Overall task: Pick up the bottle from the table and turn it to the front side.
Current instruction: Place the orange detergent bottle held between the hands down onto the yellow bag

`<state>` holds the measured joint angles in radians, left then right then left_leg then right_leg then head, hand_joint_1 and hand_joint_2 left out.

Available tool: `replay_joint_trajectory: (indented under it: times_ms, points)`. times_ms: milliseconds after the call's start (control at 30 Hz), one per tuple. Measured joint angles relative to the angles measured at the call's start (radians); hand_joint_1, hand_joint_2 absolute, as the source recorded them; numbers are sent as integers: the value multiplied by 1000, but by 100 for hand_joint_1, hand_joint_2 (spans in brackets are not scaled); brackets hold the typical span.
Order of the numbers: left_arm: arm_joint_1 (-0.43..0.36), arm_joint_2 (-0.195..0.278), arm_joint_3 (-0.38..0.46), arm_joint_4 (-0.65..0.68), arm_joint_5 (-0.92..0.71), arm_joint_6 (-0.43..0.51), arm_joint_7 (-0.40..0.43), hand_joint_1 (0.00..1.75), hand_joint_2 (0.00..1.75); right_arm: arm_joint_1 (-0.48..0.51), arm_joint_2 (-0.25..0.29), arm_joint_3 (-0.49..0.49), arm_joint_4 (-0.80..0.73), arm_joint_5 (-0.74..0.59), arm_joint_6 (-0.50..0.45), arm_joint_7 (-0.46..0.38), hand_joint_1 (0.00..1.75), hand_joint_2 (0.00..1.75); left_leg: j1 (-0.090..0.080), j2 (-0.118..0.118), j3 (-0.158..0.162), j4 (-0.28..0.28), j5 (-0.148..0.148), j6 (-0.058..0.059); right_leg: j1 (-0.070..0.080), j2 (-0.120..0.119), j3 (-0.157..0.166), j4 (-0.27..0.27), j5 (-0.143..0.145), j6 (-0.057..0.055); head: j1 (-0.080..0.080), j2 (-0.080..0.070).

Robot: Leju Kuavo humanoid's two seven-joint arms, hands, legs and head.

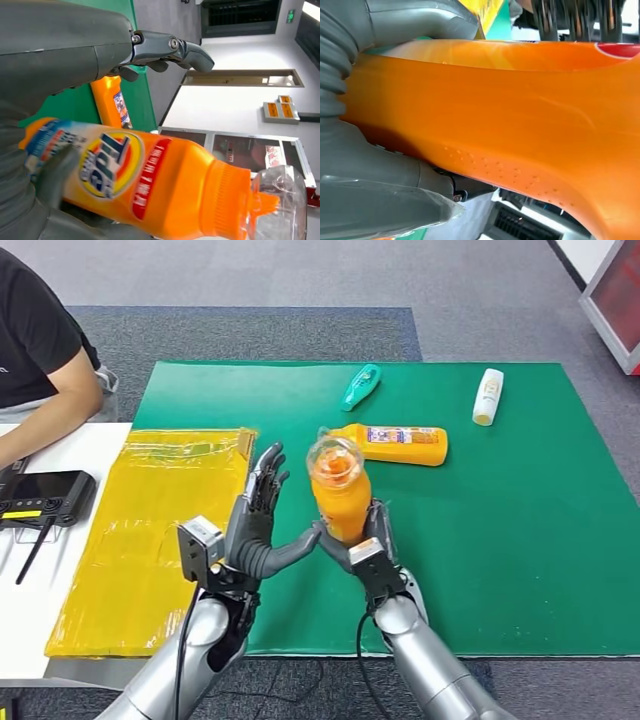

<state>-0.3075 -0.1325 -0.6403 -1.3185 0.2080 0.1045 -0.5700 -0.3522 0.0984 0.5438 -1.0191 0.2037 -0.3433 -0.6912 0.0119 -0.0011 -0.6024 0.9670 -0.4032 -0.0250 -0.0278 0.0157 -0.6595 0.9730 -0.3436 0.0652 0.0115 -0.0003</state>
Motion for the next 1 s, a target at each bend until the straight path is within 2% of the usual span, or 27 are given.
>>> replay_joint_trajectory:
  times_ms: [233, 1000]
  points:
    - [-10, -1, -1, 4, 8, -9, 6, 0, 175, -11, 0, 69, 25, 14, -14, 0, 175, 175, 0, 0, -1, 0, 1, 0, 0, 0, -1, 0, 1, 0, 0, 0]
    - [-12, -7, -2, 20, 74, -65, 60, 0, 175, -61, -6, 129, 67, 41, -37, 0, 175, 175, 0, 0, -3, 0, 4, -1, 0, 0, -3, 0, 4, -1, 0, 0]
